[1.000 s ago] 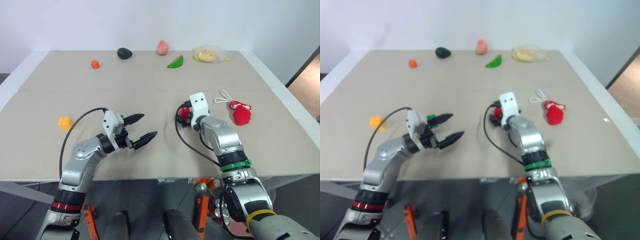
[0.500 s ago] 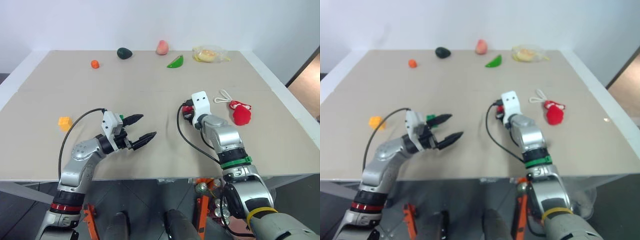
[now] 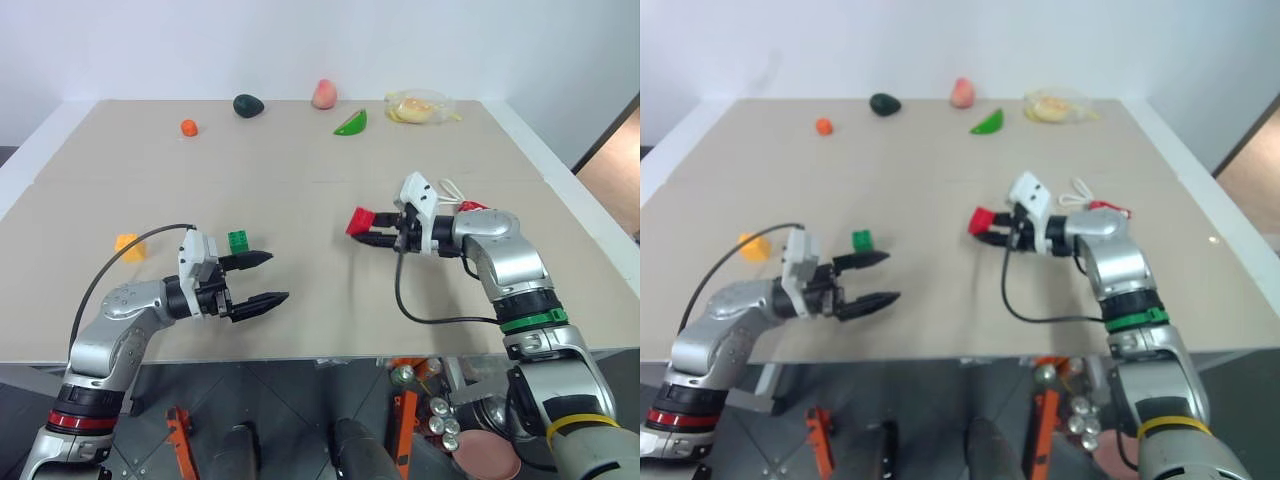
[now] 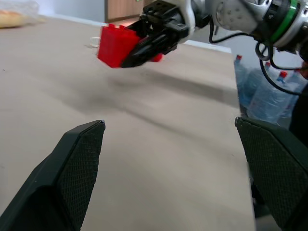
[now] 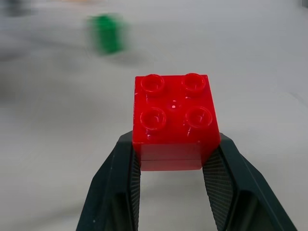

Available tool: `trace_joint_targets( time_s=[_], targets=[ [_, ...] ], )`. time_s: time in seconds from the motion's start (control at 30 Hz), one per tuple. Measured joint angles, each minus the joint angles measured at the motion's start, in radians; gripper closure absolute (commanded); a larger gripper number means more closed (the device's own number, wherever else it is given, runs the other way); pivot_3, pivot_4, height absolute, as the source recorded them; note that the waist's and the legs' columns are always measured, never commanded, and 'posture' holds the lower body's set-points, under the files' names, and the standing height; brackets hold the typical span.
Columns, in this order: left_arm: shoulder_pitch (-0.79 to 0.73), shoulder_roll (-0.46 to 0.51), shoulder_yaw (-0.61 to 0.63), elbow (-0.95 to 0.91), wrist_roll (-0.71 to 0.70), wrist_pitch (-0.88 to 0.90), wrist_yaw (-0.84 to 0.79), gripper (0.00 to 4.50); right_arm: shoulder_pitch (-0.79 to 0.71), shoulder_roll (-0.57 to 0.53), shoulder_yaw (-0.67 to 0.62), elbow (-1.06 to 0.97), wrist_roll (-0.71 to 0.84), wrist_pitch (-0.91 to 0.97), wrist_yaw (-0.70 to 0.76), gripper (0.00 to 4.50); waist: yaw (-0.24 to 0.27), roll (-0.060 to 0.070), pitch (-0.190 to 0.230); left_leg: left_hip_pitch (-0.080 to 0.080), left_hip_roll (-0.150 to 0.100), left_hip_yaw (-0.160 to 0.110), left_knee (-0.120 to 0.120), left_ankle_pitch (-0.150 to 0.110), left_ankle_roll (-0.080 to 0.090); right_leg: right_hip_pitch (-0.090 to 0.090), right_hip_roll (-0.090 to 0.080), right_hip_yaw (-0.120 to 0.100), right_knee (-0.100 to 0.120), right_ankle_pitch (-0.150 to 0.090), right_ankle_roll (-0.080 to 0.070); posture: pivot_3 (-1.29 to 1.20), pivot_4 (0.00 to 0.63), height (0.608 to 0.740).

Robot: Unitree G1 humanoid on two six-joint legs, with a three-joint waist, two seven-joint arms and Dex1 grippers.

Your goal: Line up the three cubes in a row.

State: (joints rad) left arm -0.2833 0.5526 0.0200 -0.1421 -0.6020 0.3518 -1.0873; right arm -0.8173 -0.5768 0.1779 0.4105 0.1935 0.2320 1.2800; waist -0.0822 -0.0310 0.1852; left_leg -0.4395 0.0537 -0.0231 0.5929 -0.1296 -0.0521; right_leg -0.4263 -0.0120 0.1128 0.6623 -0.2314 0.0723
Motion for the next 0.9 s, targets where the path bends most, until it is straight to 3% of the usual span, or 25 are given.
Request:
trace_joint_targets(
  time_s=[0.2, 0.47, 0.9],
  targets=[
    [0.032, 0.026, 0.032, -0.067, -0.037, 0.036, 0.011, 0.00, -0.062, 0.023, 0.059, 0.185, -0.020, -0.102, 0.176, 3.27, -0.003, 0.000, 0.000, 0.001, 0.000, 0.001, 0.001, 0.000, 0.000, 0.000, 0.000, 0.000, 0.000, 0.001, -0.002, 0.00, 0.150, 0.740],
    [0.111, 0.071, 0.070, -0.141, -0.064, 0.064, 0.029, 0.00, -0.171, 0.098, 0.060, 0.430, -0.094, -0.247, 0.206, 3.27, -0.006, -0.001, 0.000, 0.000, 0.000, 0.000, 0.000, 0.000, -0.001, 0.000, 0.000, -0.001, 0.000, -0.001, -0.002, 0.00, 0.150, 0.740],
    [0.145, 0.089, 0.083, -0.156, -0.064, 0.064, 0.046, 0.00, -0.172, 0.108, 0.075, 0.545, -0.183, -0.371, 0.242, 3.27, -0.005, 0.000, 0.001, 0.001, 0.000, 0.000, 0.000, -0.001, -0.001, 0.000, 0.000, -0.001, 0.000, -0.001, -0.003, 0.00, 0.150, 0.740]
  ],
)
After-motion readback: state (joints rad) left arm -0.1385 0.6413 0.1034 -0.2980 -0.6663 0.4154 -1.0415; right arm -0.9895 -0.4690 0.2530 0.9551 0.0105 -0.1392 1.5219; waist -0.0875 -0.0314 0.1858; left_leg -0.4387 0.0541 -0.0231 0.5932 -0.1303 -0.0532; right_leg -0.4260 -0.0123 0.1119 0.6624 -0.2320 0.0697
